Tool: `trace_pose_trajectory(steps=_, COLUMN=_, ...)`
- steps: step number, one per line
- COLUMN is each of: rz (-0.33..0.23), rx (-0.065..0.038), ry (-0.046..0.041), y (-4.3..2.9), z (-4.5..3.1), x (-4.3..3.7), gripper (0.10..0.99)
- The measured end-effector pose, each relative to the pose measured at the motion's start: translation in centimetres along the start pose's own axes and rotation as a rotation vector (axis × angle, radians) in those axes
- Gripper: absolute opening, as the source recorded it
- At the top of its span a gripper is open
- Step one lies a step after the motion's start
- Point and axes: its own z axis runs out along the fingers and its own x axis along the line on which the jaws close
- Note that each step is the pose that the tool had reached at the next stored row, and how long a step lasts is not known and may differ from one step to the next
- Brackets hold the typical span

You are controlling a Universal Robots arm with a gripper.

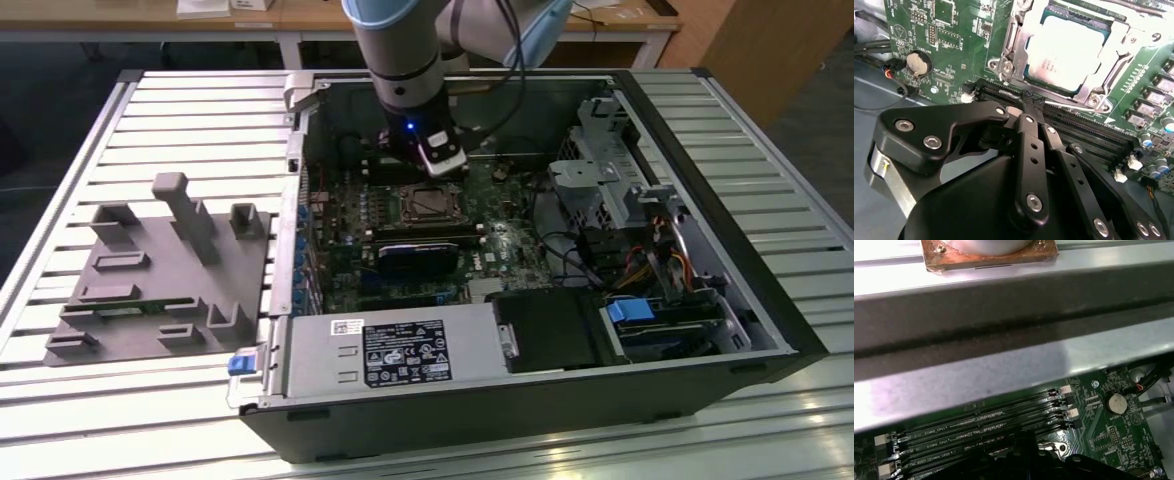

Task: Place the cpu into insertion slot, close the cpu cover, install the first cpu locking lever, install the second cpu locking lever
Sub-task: 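Install the first cpu locking lever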

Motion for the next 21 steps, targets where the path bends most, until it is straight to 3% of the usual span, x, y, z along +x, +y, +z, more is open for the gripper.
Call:
trace_pose_trajectory(steps=9, rz=-0.005, rx=0.022, ry=-0.0047, y=-0.17, z=0.66, x=0.09, gripper=0.106)
trace_pose_trajectory(steps=16, rz=-0.005, rx=0.021, ry=-0.0061, y=-0.15, z=0.80, x=0.09, gripper=0.106)
trace_pose_trajectory(steps=21, rz=-0.005, rx=0.023, ry=-0.0054, y=-0.12, z=0.49, x=0.05, gripper=0.106)
